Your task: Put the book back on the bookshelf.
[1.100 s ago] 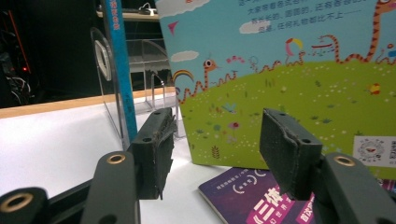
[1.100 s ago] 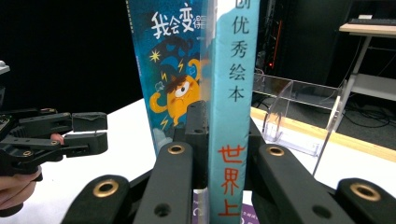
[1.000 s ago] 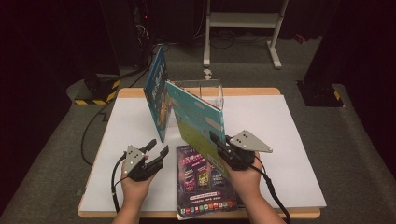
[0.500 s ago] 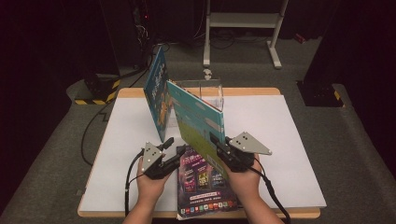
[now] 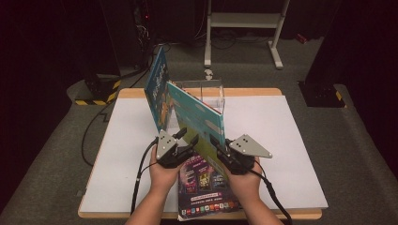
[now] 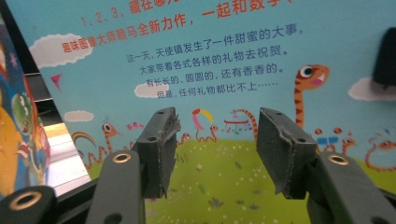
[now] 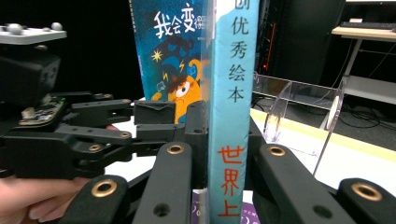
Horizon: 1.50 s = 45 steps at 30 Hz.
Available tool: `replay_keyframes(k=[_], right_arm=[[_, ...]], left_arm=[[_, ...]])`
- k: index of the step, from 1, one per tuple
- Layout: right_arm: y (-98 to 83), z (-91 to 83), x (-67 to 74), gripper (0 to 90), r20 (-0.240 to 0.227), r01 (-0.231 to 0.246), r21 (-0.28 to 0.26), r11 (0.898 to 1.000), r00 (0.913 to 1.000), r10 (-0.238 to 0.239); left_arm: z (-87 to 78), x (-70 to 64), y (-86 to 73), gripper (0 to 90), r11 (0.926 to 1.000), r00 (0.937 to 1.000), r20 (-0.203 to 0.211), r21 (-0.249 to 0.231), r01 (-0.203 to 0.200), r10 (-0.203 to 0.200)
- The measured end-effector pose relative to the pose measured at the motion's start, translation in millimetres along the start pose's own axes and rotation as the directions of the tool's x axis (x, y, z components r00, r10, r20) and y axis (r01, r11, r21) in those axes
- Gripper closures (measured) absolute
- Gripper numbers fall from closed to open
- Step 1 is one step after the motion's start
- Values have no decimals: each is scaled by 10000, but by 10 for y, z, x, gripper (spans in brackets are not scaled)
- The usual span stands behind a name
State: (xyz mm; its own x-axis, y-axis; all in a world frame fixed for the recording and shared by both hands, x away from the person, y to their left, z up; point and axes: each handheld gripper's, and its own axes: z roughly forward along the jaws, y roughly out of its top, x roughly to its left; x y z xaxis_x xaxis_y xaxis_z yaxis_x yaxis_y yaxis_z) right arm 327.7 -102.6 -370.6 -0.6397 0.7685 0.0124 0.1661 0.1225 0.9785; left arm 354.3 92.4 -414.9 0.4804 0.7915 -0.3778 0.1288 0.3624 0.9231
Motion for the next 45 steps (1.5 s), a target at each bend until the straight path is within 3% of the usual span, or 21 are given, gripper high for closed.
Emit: replay_keyframes(k=[12,26,30,32,36,40,44,45], right_arm=[[-16,-5,-7,789,-108,-134,-59,9999,9999,133],[-98,-115,-69,682,-1009,-14,41,10000,9949,18],[-152,-269,-111,651,-1879,-41,-166,9999,9822,9],[-186,-292,-96,619,-2006,153,-9,9999,9796,-152],[-234,-321,-73,597,-2366,-17,51,10000,9716,28],[-279,-331,-13,572,-2669,127,17,9999,9636,-118],[-312,-324,33,537,-3087,243,3,9997,9509,-230],[-326,-318,57,523,-3298,281,18,9996,9437,-259]], left_arm=[[75,-13,-32,482,9999,9999,-114,118,21,-20],[20,-10,-117,473,9997,10000,-36,216,86,-85],[2,-4,-145,473,9995,9999,13,289,159,-160],[-3,-2,-161,473,9993,10000,37,354,83,-84],[-40,15,-176,475,9992,9998,48,356,170,-172],[-86,51,-177,475,9990,9998,70,411,167,-170],[-152,90,-181,475,9987,9999,116,503,93,-99],[-163,96,-184,476,9989,9997,109,416,209,-214]])
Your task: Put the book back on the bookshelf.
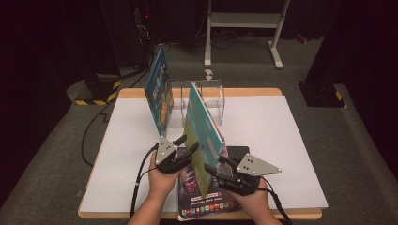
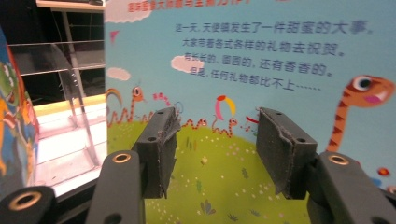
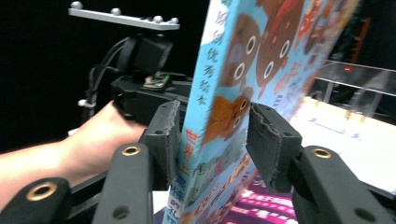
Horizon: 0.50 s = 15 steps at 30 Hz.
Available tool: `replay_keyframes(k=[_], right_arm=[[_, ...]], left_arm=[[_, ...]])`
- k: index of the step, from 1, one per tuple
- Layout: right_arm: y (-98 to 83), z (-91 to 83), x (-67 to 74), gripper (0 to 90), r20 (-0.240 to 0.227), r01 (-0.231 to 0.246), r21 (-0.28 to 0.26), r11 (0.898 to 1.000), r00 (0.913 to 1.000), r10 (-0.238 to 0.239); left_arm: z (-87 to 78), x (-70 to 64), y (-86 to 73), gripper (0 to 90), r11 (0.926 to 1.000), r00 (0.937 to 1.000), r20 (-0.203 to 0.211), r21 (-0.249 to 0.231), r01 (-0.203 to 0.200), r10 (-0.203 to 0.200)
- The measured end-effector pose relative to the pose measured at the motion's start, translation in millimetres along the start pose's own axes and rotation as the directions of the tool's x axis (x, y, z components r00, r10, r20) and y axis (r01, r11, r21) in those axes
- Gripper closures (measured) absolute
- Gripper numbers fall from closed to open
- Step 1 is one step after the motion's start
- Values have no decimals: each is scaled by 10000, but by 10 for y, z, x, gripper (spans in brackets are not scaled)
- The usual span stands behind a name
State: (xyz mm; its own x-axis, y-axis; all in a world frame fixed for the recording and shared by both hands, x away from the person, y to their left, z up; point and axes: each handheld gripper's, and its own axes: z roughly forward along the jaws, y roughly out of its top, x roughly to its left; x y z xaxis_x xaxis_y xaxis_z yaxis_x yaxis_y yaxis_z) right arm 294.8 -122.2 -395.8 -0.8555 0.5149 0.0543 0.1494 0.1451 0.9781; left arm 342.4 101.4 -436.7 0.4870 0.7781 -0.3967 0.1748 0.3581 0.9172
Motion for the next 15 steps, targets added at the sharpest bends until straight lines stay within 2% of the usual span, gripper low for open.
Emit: replay_keyframes(k=[7,15], right_arm=[[-61,88,147,488,-300,392,71,9992,9988,-389],[-113,144,215,479,-379,402,-2,9992,9985,-402]], left_arm=[[-114,83,-18,471,9999,9999,126,111,-110,109],[-220,145,-17,447,9998,9997,205,143,-155,152]])
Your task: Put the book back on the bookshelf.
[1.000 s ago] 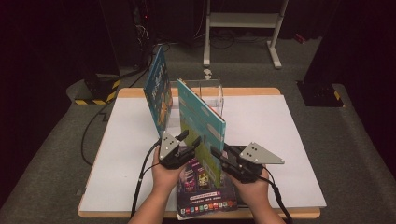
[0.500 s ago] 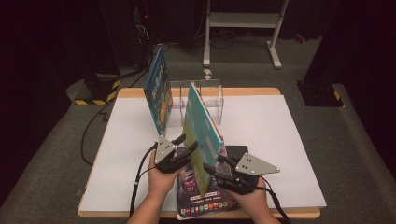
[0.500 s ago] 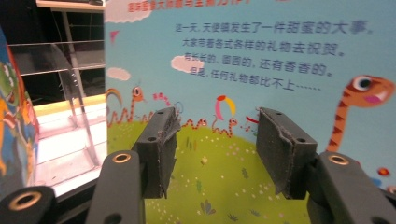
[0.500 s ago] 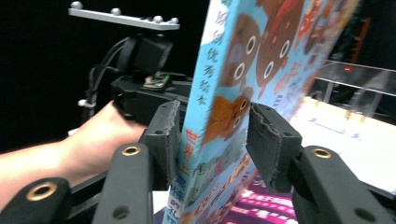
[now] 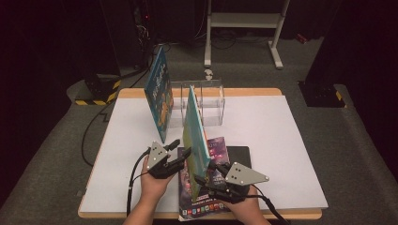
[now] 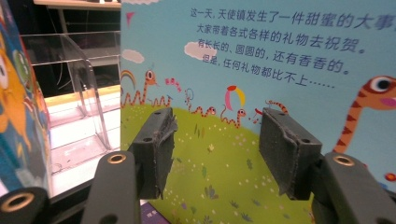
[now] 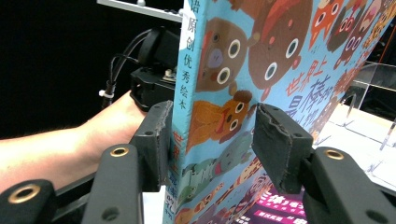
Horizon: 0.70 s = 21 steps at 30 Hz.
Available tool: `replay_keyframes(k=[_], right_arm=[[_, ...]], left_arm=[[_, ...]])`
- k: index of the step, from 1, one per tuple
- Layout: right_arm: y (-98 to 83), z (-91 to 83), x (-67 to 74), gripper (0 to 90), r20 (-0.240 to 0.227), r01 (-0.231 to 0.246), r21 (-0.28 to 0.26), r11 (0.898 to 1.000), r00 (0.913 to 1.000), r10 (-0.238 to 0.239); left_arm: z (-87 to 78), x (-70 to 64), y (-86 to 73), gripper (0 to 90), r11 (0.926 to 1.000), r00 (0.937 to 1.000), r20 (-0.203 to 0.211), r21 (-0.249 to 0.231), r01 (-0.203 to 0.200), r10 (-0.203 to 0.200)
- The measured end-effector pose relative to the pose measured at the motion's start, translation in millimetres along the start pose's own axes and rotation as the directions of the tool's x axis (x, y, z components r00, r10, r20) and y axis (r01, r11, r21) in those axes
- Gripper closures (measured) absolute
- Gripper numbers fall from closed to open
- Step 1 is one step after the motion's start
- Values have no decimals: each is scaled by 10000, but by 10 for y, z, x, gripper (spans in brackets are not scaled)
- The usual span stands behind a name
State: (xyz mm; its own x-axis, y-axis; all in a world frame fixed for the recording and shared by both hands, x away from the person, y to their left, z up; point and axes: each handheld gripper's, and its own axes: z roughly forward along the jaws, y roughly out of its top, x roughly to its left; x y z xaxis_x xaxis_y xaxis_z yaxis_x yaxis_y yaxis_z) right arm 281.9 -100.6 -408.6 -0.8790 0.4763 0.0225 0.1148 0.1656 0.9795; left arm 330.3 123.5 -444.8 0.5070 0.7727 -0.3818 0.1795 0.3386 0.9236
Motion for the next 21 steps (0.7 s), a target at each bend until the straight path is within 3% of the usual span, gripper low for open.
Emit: replay_keyframes(k=[13,21], right_arm=[[-57,40,6,470,5,-36,-205,9998,10000,37],[-72,84,42,470,-60,147,-309,9994,9999,-149]], left_arm=[[-386,-157,193,355,9995,9980,634,-303,-56,75],[-649,-377,337,291,9976,9947,1016,-683,-89,159]])
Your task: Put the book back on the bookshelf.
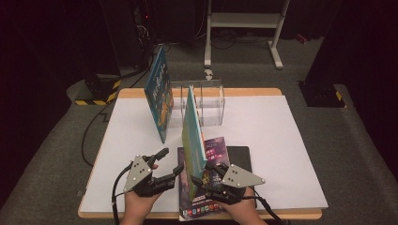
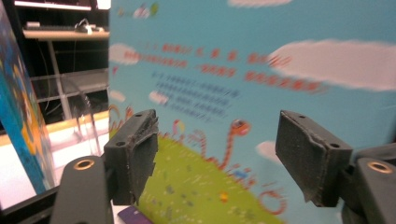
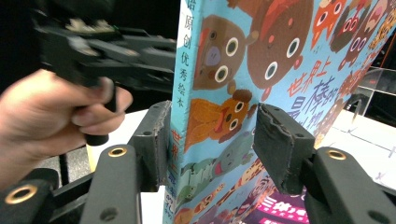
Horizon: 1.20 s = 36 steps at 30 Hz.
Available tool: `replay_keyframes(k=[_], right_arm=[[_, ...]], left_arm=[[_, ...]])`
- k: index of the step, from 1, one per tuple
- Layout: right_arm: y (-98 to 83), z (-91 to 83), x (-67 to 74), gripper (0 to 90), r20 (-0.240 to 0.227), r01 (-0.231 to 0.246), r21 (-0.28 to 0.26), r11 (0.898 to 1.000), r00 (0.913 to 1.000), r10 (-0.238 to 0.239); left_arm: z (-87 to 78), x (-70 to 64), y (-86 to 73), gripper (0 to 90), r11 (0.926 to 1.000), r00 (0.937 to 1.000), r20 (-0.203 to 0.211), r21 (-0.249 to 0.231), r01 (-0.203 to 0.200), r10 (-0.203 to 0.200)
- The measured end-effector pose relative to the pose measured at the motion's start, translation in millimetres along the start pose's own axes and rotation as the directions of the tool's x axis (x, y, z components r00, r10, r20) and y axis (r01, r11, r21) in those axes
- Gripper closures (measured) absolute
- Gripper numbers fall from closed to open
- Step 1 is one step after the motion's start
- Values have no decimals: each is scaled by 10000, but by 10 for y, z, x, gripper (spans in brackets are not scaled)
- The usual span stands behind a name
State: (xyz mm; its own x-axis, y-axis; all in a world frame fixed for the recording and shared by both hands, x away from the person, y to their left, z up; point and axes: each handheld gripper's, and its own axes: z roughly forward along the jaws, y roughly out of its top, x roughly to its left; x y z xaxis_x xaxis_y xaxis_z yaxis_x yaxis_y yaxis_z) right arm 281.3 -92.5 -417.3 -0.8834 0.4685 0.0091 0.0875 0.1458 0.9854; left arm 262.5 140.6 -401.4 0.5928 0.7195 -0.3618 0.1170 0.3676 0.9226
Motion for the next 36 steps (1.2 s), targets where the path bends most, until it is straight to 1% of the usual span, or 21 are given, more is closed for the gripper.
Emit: replay_keyframes(k=[4,6,9,12,14,16,18,20,23,25,27,28,29,30,31,33,36], right_arm=[[-5,35,27,471,-52,73,-83,9999,10000,-74],[-6,55,41,471,-140,98,-110,9999,9999,-100],[-6,81,62,472,-188,188,-99,9998,9996,-190],[-11,103,81,472,-264,235,-85,9997,9994,-237],[-15,115,87,473,-308,223,-96,9997,9993,-226],[-20,123,93,473,-356,199,-100,9998,9992,-203],[-28,131,101,473,-401,184,-72,9998,9990,-187],[-36,139,108,478,-471,221,-10,9998,9986,-222],[-54,158,127,490,-622,239,137,9996,9978,-230],[-67,169,144,501,-635,305,232,9993,9976,-290],[-77,177,156,504,-641,356,285,9990,9974,-337],[-81,177,160,504,-632,366,304,9989,9974,-346],[-83,176,160,504,-628,353,314,9989,9975,-333],[-84,173,156,498,-653,335,328,9989,9974,-313],[-87,169,152,489,-738,284,382,9989,9969,-255],[-89,157,147,477,-749,329,511,9981,9968,-290],[-84,55,124,459,-804,346,630,9974,9963,-294]], left_arm=[[-73,-124,38,266,10000,9997,252,-63,-66,67],[-107,-192,47,256,10000,9989,469,-62,-21,23],[-142,-269,52,242,10000,9974,722,-33,-58,60],[-153,-328,46,234,9999,9954,953,-14,120,-118],[-134,-363,21,234,9998,9943,1053,90,185,-194],[-110,-384,3,235,9995,9943,1041,200,232,-251],[-83,-402,-10,245,9994,9943,1024,185,284,-302],[-48,-416,-19,252,9993,9952,915,218,313,-332],[-3,-412,-39,296,9993,9970,716,255,279,-297],[16,-413,-57,327,9995,9984,553,303,87,-104],[33,-418,-71,351,9998,9997,243,187,-91,87],[38,-414,-72,373,9998,9998,181,161,-120,117],[39,-408,-74,385,9996,9997,132,184,-206,204],[43,-415,-78,383,9998,9998,92,107,-167,166],[42,-421,-82,389,9996,9996,64,82,-266,265],[39,-426,-88,395,9988,9988,49,85,-484,484],[40,-439,-94,399,9986,9986,5,27,-520,520]])
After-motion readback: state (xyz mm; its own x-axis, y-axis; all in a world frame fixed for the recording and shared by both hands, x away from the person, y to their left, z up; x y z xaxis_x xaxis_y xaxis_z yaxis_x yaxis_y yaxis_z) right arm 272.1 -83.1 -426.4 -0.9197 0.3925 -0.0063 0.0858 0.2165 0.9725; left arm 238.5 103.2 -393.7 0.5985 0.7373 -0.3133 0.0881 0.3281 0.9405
